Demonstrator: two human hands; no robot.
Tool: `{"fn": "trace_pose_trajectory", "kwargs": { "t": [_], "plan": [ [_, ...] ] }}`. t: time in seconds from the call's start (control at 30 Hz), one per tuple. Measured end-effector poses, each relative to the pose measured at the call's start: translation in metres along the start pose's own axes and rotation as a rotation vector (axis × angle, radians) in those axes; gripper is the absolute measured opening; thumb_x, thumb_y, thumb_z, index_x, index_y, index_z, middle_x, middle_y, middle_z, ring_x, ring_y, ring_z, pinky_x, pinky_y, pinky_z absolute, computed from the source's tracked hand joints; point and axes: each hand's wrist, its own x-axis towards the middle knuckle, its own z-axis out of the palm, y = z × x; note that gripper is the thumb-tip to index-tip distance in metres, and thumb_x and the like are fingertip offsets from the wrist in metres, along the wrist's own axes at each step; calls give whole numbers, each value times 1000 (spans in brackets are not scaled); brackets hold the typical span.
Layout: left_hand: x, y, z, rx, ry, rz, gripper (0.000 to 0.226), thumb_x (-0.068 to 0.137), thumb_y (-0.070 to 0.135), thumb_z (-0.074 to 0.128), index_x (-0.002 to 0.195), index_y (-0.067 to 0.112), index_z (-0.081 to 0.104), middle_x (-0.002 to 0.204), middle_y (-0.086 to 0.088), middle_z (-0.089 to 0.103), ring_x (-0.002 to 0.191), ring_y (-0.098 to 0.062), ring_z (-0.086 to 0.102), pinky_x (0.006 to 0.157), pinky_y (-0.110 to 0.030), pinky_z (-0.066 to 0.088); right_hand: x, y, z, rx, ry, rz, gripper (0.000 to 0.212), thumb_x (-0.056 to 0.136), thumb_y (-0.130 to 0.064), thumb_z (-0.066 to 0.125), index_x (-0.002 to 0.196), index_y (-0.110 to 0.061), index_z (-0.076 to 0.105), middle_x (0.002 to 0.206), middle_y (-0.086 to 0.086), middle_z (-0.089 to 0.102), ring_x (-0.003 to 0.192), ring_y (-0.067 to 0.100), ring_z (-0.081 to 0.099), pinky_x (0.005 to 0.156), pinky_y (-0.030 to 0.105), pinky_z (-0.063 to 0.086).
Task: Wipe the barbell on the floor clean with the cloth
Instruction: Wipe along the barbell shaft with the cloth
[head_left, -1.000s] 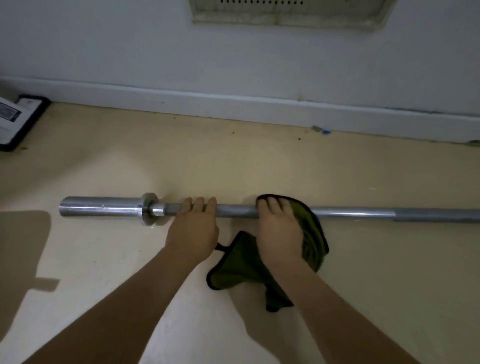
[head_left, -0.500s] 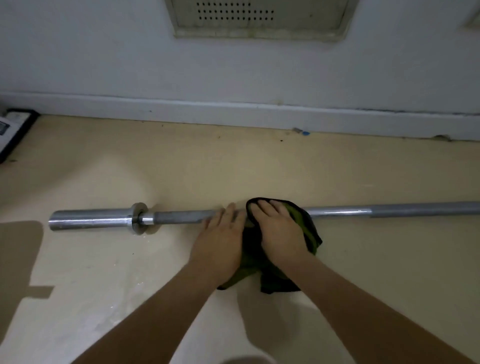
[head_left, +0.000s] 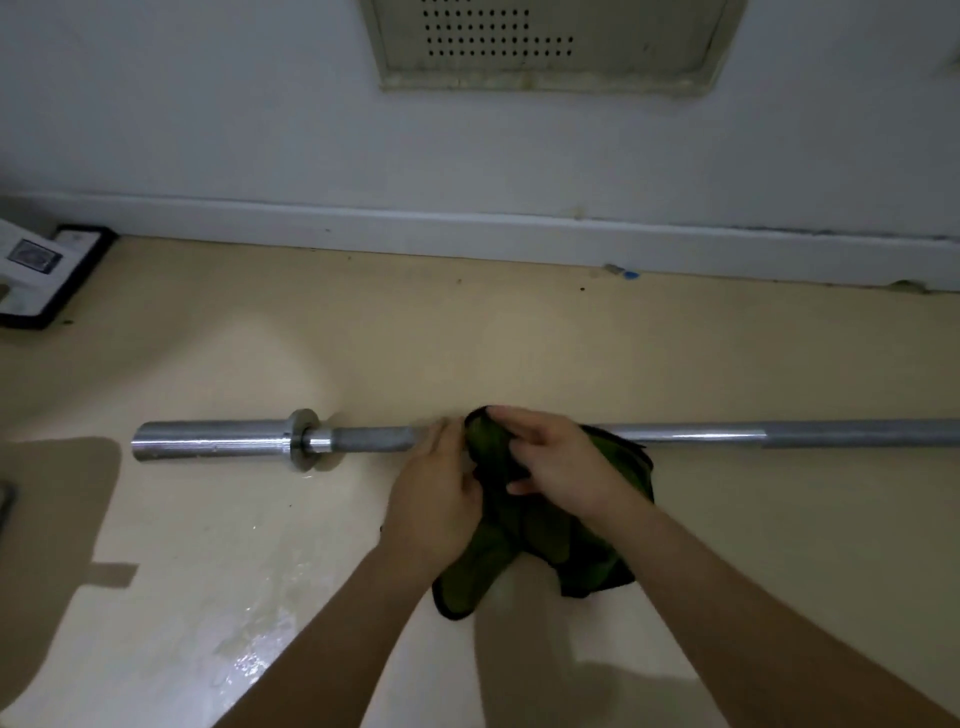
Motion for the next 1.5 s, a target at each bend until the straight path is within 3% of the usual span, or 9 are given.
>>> {"fn": "trace_pose_trajectory", "kwargs": {
  "t": [0.07, 0.17, 0.43, 0.67, 0.83, 0.97, 1.1, 1.37, 1.5],
  "plan": [
    [-5, 7, 3, 94, 239, 56, 45, 88, 11, 58, 132, 13, 49, 133, -9, 52, 115, -22, 53, 89, -21, 39, -9, -3, -23, 116, 168, -41, 39, 95, -5, 46, 127, -24, 56, 131, -8, 56, 117, 8, 52, 81, 31, 57],
    [-3, 23, 40, 300, 153, 257, 44, 78, 22, 72, 119, 10, 62, 118, -10, 65, 102, -25, 64, 82, -30, 53, -7, 21, -51, -390, 456, -40, 35, 93, -9, 48, 125, -19, 58, 126, -1, 61, 113, 14, 56, 96, 26, 44],
    [45, -6, 53, 593, -72, 411, 55, 87, 31, 48, 139, 16, 40, 120, -8, 59, 107, -27, 57, 100, -40, 41, -8, 50, -18, -738, 436, -189, 38, 95, -20, 46, 133, -17, 51, 138, 2, 51, 132, 22, 38, 105, 32, 33],
    [44, -103, -45, 826, -188, 172, 65, 66, 14, 77, 125, 9, 50, 107, -15, 61, 95, -35, 60, 88, -45, 49, 17, 49, -16, -746, 486, -231, 30, 93, -20, 54, 118, -6, 64, 120, 8, 65, 116, 27, 54, 94, 33, 43],
    [63, -66, -13, 825, -157, 5, 46, 67, 19, 70, 108, 3, 54, 100, -19, 59, 93, -38, 56, 91, -48, 43, 33, 46, -19, -764, 522, -302, 18, 85, -10, 65, 99, 0, 70, 93, 13, 72, 87, 33, 65, 78, 38, 51],
    [62, 18, 57, 641, -185, 144, 71, 81, 25, 58, 141, 3, 26, 133, -17, 43, 122, -36, 39, 113, -50, 17, 40, 43, -28, -719, 433, -339, 19, 83, -6, 52, 89, -2, 69, 83, 13, 71, 76, 33, 64, 72, 36, 52],
    [65, -23, 37, 627, -60, 400, 60, 83, 29, 61, 137, 13, 40, 123, -9, 58, 108, -29, 55, 101, -41, 39, 40, 48, -41, -689, 291, -323, 33, 86, -11, 47, 115, -4, 63, 108, 13, 69, 98, 31, 60, 89, 33, 44],
    [74, -109, -51, 841, -149, 101, 42, 68, 17, 73, 104, 9, 53, 92, -10, 62, 85, -30, 61, 83, -41, 47, 54, 46, -43, -1059, 285, -301, 29, 80, -25, 67, 106, -15, 63, 92, 9, 66, 83, 30, 58, 66, 36, 45],
    [82, -108, -51, 775, -311, -6, 14, 83, 24, 53, 93, 15, 53, 83, 0, 61, 80, -21, 61, 81, -40, 46, 59, 19, -59, -1084, -90, -151, 27, 89, -40, 56, 107, -21, 64, 100, 3, 66, 91, 20, 60, 65, 26, 37]
  ]
}}
